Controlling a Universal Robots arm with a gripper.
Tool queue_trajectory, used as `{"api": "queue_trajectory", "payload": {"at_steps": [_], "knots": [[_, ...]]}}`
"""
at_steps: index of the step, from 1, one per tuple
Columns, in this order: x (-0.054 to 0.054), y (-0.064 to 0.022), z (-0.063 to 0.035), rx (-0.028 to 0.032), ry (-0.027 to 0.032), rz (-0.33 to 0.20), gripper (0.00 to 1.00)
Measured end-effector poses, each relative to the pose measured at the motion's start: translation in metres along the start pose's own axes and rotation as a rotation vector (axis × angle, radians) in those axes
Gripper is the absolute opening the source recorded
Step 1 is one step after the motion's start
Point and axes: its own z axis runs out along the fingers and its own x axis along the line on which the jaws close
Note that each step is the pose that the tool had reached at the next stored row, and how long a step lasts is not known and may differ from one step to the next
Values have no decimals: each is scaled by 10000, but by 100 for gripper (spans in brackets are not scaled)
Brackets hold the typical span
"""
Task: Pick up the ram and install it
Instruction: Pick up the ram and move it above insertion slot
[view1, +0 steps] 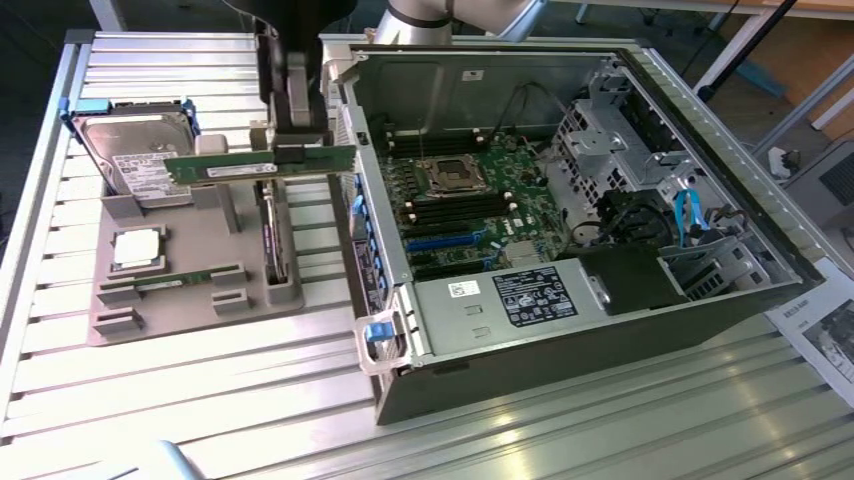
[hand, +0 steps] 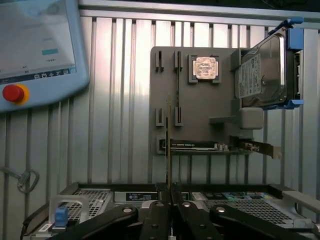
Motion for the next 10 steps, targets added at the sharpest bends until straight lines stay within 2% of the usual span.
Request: {"api": "queue_trajectory", "payload": {"at_steps": [5, 10], "knots": [[3, -149, -22, -40, -1, 2, 12], [7, -332, -45, -101, -3, 5, 12]]}}
